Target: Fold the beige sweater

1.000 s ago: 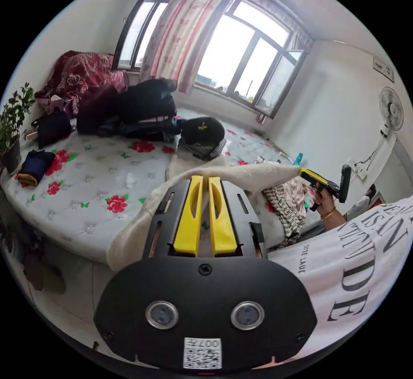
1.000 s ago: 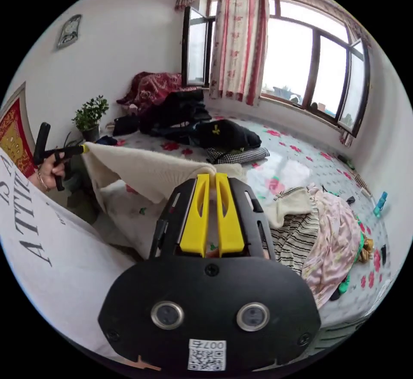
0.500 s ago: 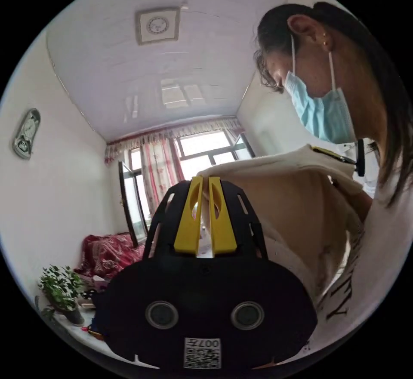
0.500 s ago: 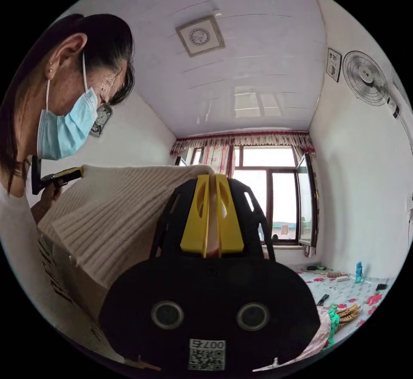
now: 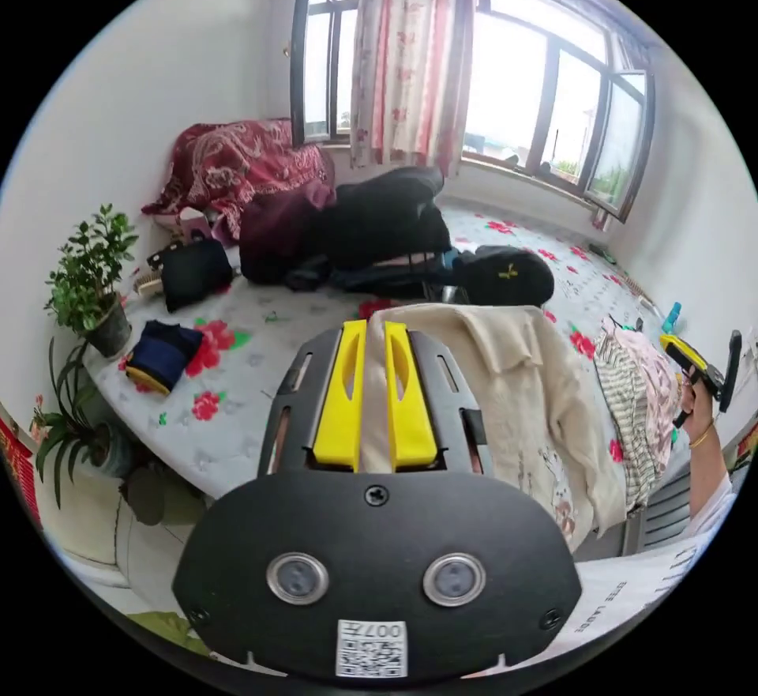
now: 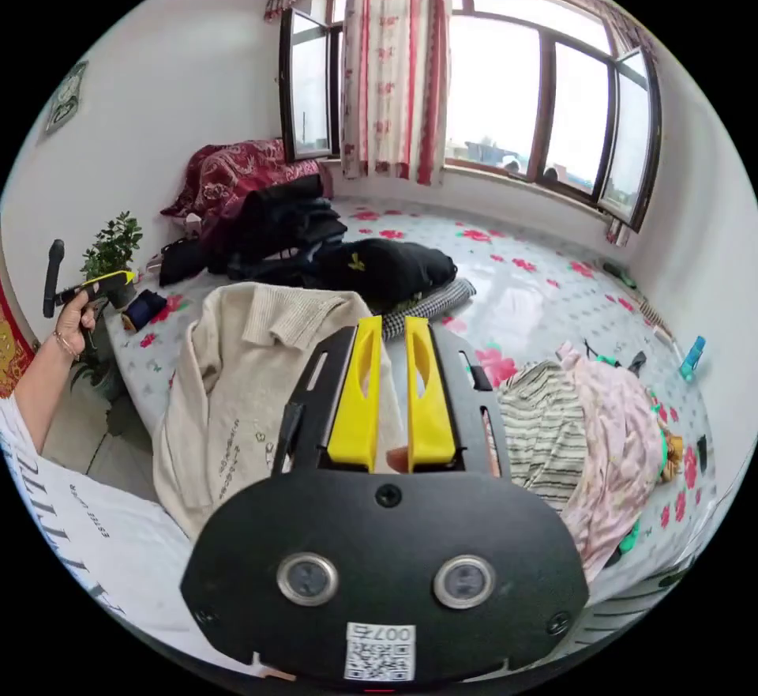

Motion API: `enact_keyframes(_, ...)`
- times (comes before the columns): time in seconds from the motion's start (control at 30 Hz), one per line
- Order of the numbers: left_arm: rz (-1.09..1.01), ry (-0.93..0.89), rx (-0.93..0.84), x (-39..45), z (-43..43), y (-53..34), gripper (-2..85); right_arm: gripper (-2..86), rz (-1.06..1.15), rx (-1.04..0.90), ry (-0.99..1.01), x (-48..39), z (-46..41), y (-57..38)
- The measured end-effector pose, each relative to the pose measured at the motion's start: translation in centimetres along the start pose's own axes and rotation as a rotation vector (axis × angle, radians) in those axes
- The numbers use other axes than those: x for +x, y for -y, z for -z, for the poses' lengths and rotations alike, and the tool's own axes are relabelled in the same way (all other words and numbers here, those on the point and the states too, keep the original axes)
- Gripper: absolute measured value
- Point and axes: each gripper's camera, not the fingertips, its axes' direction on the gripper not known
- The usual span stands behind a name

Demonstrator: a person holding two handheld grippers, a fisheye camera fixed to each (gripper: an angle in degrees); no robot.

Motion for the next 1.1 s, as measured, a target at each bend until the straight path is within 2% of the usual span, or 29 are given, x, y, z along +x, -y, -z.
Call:
enact_keyframes(0.03,-0.003,-0.017,-0.043,-0.2,-1.7,-1.9,5.7,6.3,-0.020,-0.062,0.011,0.7,-2.2,-2.6)
enact_keyframes(0.1,-0.014,-0.072,-0.307,-0.1,-8.8,-9.7,8.1,7.5,-0.117,-0.343,0.070,3.0,-10.3,-13.2)
enact_keyframes(0.2,-0.049,-0.131,-0.506,2.0,-13.3,-17.2,10.6,8.6,-0.207,-0.493,0.117,3.5,-14.1,-22.8)
enact_keyframes(0.33,-0.217,-0.207,-0.521,7.4,-14.2,-19.7,13.6,9.0,-0.135,-0.579,-0.006,1.5,-17.2,-27.4)
enact_keyframes(0.37,-0.301,-0.230,-0.525,9.7,-14.7,-19.5,15.0,8.9,-0.089,-0.660,-0.028,0.7,-19.8,-28.5)
enact_keyframes(0.47,-0.554,-0.154,-0.590,14.9,-18.4,-19.2,16.5,7.7,-0.136,-0.648,0.031,1.4,-21.9,-28.5)
enact_keyframes(0.53,-0.594,-0.202,-0.563,14.7,-19.1,-18.0,14.8,5.3,-0.191,-0.696,0.040,3.0,-22.9,-28.1)
enact_keyframes(0.57,-0.550,-0.231,-0.600,13.6,-19.7,-16.5,8.3,4.3,-0.200,-0.729,0.046,3.9,-22.9,-27.4)
enact_keyframes(0.63,-0.450,-0.256,-0.562,9.9,-18.4,-13.5,4.5,3.2,-0.157,-0.679,-0.014,4.7,-20.4,-25.4)
enact_keyframes(0.73,-0.252,-0.370,-0.441,-0.7,-14.1,-7.6,3.9,2.9,-0.065,-0.511,-0.256,7.0,-13.4,-19.7)
enact_keyframes(0.8,-0.093,-0.274,-0.325,-11.6,-10.9,-2.7,3.9,3.7,-0.113,-0.413,-0.409,10.9,-9.8,-14.6)
enact_keyframes(0.83,-0.056,-0.225,-0.304,-14.6,-10.4,-1.4,4.0,4.0,-0.148,-0.409,-0.435,12.2,-9.5,-13.6)
enact_keyframes(0.9,0.179,0.022,-0.215,-27.0,-8.4,4.1,4.3,5.2,-0.286,-0.459,-0.514,16.1,-10.6,-10.9)
enact_keyframes(0.97,0.412,0.144,-0.137,-35.8,-6.7,7.3,4.5,6.1,-0.343,-0.446,-0.494,15.8,-11.4,-9.5)
enact_keyframes(1.0,0.516,0.191,-0.095,-40.1,-5.6,9.0,4.4,6.8,-0.345,-0.379,-0.438,13.4,-11.8,-8.5)
enact_keyframes(1.03,0.548,0.223,-0.076,-41.7,-5.1,9.7,4.2,7.0,-0.335,-0.342,-0.399,11.7,-12.3,-8.1)
enact_keyframes(1.1,0.586,0.325,-0.014,-44.7,-3.8,11.1,4.1,7.9,-0.226,-0.272,-0.186,2.9,-17.0,-6.8)
